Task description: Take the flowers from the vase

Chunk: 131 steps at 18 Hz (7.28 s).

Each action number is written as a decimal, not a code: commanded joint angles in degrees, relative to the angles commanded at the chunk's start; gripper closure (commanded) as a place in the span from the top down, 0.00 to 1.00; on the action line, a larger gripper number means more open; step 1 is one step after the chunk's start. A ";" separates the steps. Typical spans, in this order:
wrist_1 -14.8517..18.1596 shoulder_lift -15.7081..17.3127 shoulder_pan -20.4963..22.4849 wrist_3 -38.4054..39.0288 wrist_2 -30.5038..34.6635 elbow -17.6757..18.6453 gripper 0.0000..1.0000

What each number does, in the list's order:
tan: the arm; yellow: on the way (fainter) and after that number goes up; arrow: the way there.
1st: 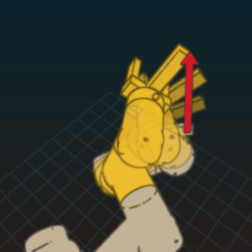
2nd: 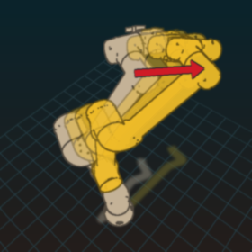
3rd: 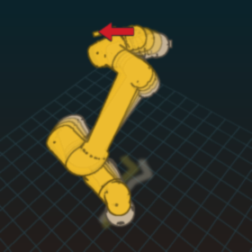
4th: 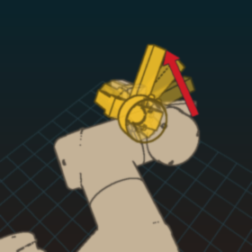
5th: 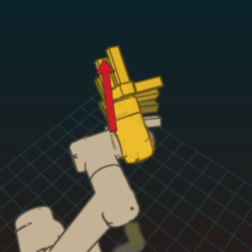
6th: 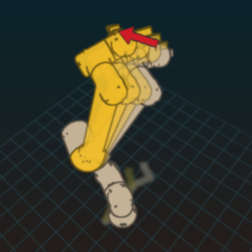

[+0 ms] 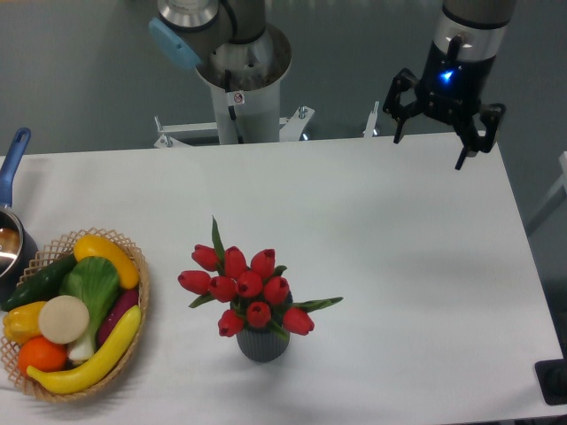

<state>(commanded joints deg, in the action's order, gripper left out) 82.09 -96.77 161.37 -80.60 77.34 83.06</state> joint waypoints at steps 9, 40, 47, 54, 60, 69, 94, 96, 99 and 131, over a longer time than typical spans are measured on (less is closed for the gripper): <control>-0.09 1.14 0.70 0.09 -1.66 1.31 1.00; -30.93 -4.56 -8.70 7.56 -29.53 19.25 1.00; -33.21 -6.85 -10.28 7.03 -37.53 20.30 1.00; -35.42 -8.79 -11.60 6.50 -38.49 20.39 1.00; -36.04 -10.98 -12.22 6.50 -38.94 19.16 1.00; -36.21 -13.53 -13.01 6.50 -41.30 17.93 1.00; -36.21 -8.54 -12.04 15.62 -48.25 16.96 0.44; -36.12 -7.56 -12.04 17.57 -48.34 16.61 0.44; -36.21 -7.38 -11.95 19.15 -48.52 15.04 0.44; -36.21 -5.36 -3.08 34.55 -49.48 5.98 0.43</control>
<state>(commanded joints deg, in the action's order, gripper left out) 45.88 -102.13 158.28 -46.04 27.86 89.03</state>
